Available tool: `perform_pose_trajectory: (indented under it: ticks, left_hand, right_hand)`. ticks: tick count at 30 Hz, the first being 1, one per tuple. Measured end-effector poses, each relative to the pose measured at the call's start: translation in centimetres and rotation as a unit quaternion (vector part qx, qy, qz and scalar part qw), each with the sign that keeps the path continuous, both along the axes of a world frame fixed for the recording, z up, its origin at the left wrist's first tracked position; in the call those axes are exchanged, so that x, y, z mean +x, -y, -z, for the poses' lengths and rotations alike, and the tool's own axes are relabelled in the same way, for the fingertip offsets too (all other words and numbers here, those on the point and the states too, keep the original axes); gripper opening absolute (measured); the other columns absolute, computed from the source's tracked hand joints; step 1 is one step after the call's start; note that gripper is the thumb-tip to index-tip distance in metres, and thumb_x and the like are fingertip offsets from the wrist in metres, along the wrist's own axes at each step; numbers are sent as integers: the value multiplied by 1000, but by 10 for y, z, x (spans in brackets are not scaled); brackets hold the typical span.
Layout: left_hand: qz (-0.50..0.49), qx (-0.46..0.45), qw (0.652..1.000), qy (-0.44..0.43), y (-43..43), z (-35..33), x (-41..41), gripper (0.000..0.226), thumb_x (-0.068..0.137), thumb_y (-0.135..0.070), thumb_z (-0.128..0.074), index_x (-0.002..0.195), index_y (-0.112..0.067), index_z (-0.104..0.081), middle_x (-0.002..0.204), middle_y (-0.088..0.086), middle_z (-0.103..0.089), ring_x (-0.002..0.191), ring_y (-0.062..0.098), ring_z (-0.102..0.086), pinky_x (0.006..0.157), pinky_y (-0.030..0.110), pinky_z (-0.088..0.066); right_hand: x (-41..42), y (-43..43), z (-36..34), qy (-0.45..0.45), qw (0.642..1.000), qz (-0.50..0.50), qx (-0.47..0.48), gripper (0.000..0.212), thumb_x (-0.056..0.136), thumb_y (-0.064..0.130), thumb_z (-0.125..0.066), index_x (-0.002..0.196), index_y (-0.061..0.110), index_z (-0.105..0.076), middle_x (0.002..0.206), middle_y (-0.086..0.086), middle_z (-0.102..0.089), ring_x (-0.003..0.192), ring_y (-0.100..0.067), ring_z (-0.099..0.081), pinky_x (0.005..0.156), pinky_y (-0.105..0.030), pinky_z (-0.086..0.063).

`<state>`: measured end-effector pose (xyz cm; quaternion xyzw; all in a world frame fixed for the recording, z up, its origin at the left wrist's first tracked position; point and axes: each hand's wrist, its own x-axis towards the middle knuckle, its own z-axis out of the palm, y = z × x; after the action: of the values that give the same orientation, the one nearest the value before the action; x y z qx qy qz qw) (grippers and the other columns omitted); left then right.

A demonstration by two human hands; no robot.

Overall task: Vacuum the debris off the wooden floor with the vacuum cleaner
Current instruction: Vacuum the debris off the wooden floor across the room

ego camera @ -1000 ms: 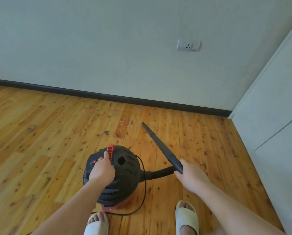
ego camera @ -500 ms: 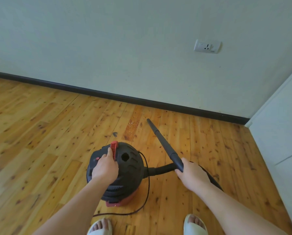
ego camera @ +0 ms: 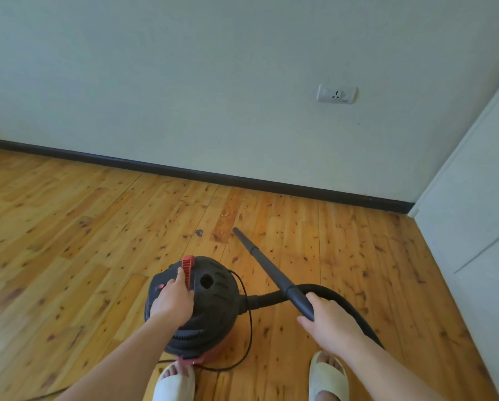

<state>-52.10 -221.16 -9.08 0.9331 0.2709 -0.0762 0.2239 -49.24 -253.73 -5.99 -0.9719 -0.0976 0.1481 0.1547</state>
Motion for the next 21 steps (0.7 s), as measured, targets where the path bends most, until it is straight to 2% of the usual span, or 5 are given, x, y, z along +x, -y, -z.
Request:
perform_pose_trajectory:
  ticks: [4,9,12,15,21]
  left_hand:
    - [-4,12,1000,14,5,8,12,68,106,-24,-42,163,-19,-6,115,4,-54,93,19,-59,69,32,-53]
    - [-23,20,999,13,1,18,39,67,107,-18,-37,164,-19,-2,131,9,-49,116,28,-52,78,37,-51]
    - [-27,27,999,21,-8,20,53,66,108,-20,-37,164,-21,-2,130,8,-50,111,26,-54,76,35,-51]
    - [-28,37,999,26,-15,20,61,65,108,-24,-37,164,-24,-3,128,6,-52,99,21,-58,71,33,-51]
    - [-29,28,999,19,-28,16,66,65,108,-30,-37,163,-29,-3,130,3,-52,104,25,-60,87,43,-55]
  right_hand:
    - [4,-6,8,9,1000,15,5,62,104,47,-54,157,26,-32,120,7,-66,96,-10,-68,76,-21,-56]
    - [35,-21,17,13,1000,9,9,46,105,47,-52,145,27,-43,101,10,-62,74,-6,-58,53,-16,-39]
    - [61,-32,22,17,1000,23,10,53,105,47,-52,152,27,-38,114,9,-65,90,-9,-65,67,-18,-49]
    - [78,-42,24,14,999,34,11,59,105,48,-50,157,27,-32,118,9,-65,91,-9,-64,66,-19,-48]
    - [95,-64,21,0,1000,17,12,64,106,46,-51,160,24,-27,132,6,-63,109,-11,-66,83,-24,-54]
